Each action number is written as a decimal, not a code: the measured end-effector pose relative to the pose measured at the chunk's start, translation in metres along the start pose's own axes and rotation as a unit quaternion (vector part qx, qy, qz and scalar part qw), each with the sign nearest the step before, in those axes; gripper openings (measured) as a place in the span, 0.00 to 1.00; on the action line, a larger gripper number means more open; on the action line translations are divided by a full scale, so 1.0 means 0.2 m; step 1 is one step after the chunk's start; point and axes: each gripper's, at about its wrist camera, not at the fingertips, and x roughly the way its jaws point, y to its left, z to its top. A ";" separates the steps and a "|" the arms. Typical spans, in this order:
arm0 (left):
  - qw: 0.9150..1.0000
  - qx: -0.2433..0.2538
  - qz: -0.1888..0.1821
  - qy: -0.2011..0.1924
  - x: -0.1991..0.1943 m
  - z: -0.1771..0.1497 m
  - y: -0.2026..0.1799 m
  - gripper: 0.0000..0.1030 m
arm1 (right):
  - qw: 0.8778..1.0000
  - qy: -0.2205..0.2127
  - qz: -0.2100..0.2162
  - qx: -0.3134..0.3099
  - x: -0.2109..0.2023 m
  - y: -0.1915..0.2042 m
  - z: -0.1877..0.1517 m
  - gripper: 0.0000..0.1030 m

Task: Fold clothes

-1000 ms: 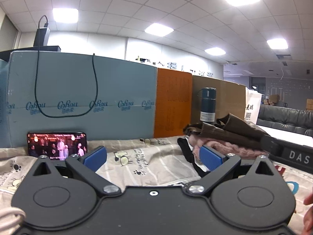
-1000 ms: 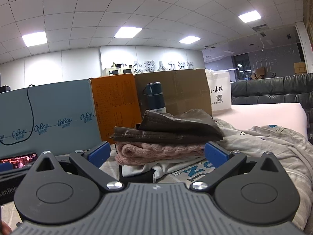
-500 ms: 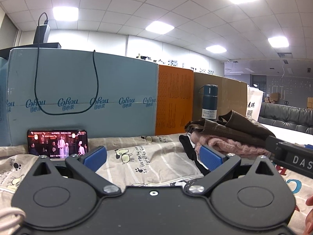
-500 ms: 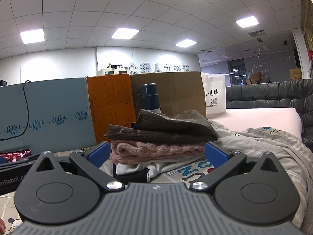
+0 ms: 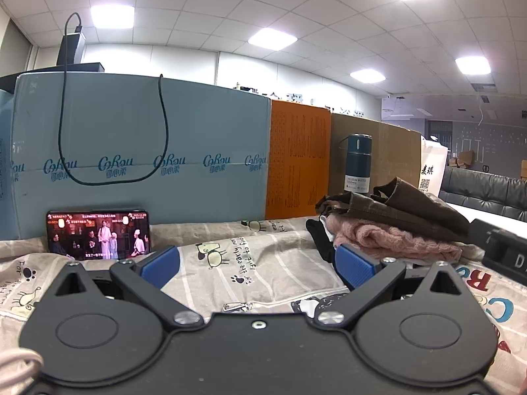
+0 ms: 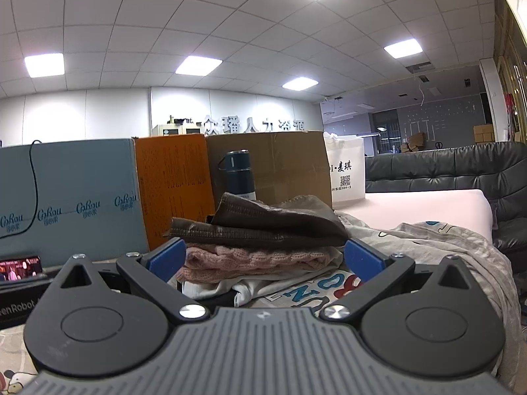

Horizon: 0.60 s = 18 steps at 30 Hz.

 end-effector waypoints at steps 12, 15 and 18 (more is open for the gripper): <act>1.000 -0.001 0.004 -0.002 0.00 0.00 0.00 1.00 | 1.000 0.018 -0.005 0.005 0.03 -0.01 0.00 1.00; 1.000 -0.002 0.004 -0.004 0.00 0.00 0.00 1.00 | 1.000 0.017 -0.005 0.007 0.03 -0.01 0.00 1.00; 1.000 -0.003 0.004 -0.005 -0.01 0.00 0.00 1.00 | 1.000 0.017 -0.005 0.006 0.03 -0.01 0.00 1.00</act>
